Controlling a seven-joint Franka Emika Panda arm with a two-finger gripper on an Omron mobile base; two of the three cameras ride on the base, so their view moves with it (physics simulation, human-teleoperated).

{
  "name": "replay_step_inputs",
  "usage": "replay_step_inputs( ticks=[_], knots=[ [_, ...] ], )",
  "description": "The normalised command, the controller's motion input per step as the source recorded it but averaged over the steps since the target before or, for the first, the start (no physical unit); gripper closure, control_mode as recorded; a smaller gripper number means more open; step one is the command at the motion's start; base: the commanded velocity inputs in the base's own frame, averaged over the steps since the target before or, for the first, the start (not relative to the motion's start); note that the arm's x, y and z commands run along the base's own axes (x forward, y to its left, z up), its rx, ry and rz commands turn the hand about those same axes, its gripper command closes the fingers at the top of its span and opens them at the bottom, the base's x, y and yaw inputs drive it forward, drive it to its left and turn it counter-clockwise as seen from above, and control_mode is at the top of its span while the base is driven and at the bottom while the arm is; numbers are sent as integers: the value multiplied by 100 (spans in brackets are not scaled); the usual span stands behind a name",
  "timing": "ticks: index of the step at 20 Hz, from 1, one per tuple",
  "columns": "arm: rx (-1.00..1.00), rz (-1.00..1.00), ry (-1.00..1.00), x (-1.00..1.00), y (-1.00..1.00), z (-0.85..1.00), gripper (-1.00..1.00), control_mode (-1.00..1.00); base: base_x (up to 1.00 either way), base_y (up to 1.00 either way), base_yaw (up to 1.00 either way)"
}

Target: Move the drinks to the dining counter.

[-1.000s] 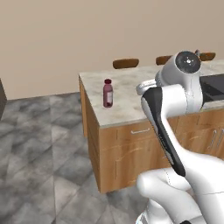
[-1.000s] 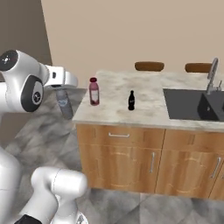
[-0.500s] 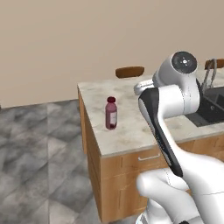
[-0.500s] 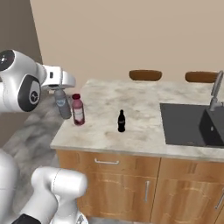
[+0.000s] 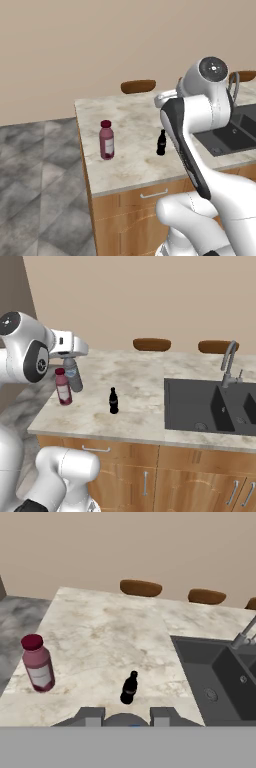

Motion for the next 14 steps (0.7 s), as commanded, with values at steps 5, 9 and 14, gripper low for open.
replay_step_inputs(
  ticks=[5,9,14],
  knots=[
    [0,0,0,0,0,0,100,100,32,2,0],
    [0,0,0,0,0,0,100,100,47,27,0],
    [0,0,12,17,10,-18,100,-100,0,0,0]
  ],
)
